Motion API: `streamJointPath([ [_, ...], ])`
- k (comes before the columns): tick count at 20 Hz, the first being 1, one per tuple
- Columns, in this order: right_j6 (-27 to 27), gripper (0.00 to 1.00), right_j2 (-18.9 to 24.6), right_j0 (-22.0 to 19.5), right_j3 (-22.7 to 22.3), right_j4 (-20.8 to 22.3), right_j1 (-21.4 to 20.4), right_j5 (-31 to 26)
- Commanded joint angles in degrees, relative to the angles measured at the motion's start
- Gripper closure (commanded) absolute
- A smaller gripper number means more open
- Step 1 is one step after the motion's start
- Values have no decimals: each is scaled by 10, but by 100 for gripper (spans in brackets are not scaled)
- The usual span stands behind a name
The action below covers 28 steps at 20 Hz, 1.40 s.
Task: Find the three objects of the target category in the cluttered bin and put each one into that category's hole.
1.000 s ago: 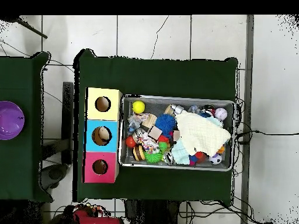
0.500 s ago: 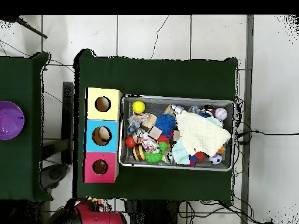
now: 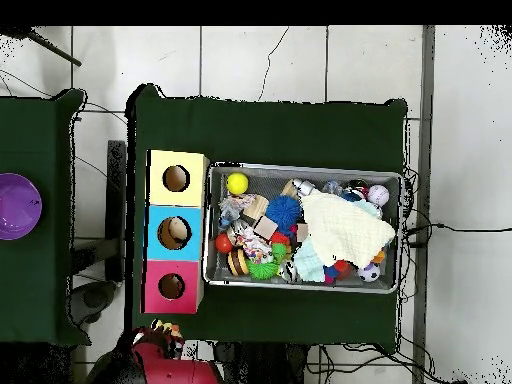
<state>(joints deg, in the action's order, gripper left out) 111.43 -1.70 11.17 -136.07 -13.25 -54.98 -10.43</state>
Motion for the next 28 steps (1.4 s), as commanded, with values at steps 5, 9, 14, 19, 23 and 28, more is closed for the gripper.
streamJointPath([
  [5, 155, 100, -93, 95, 154, -39, 41, -116],
  [9, 167, 100, -108, 113, 180, -47, 51, -140],
  [14, 174, 100, -130, 135, 208, -46, 63, -171],
  [19, 138, 100, -113, 112, 210, -41, 74, -134],
  [23, 110, 100, -94, 89, 201, -31, 76, -102],
  [28, 90, 100, -75, 65, 193, -20, 75, -75],
])
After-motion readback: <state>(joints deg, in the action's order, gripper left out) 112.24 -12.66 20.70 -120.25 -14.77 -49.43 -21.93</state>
